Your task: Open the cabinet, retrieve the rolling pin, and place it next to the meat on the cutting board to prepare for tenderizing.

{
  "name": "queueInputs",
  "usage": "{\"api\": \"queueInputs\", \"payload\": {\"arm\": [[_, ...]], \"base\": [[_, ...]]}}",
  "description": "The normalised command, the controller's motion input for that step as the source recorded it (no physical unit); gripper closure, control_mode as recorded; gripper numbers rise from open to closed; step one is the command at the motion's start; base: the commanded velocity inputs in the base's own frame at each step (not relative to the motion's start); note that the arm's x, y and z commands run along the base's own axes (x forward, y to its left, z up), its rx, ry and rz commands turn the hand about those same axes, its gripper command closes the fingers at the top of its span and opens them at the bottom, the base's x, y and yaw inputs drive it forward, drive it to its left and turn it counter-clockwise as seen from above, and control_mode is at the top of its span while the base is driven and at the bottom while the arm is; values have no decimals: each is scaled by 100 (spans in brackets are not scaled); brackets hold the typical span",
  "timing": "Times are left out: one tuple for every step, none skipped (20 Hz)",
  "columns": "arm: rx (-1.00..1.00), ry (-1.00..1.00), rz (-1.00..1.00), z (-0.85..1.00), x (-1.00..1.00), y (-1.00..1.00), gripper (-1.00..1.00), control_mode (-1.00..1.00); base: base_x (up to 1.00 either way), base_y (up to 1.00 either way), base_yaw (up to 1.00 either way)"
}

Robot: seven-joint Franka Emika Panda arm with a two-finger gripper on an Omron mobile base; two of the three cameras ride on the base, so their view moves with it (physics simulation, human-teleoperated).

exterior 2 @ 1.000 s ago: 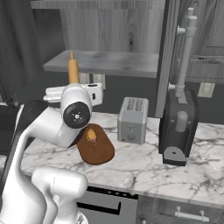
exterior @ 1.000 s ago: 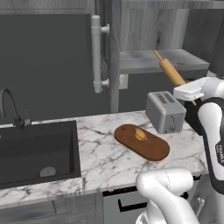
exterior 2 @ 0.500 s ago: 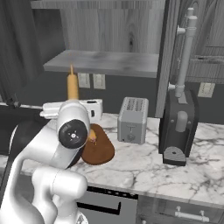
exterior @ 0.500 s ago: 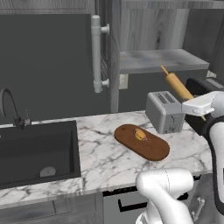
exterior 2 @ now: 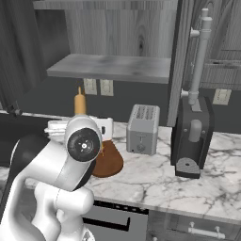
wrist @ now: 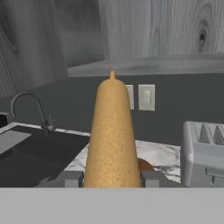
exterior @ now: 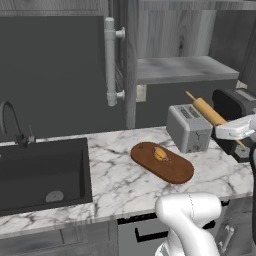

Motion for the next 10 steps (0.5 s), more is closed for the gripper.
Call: {"api": "queueInputs", "payload": {"arm": [[-1,14,5,-31,0,0,100,-100],[-2,13,6,-32,0,0,100,-100],[-2,12,8,-32,0,0,100,-100],[-2,9,8,-34,0,3,100,-100],[-5,4,6,-37,0,16,100,-100],[-5,0,5,-36,0,18,100,-100],[-5,0,4,-36,4,21,100,-100],[-5,0,4,-35,0,14,100,-100],[-5,0,3,-38,0,10,100,-100],[-6,0,3,-36,1,5,100,-100]], "base": [[0,0,0],[0,0,0],[0,0,0],[0,0,0],[0,0,0],[0,0,0],[0,0,0],[0,0,0],[0,0,0],[0,0,0]]}}
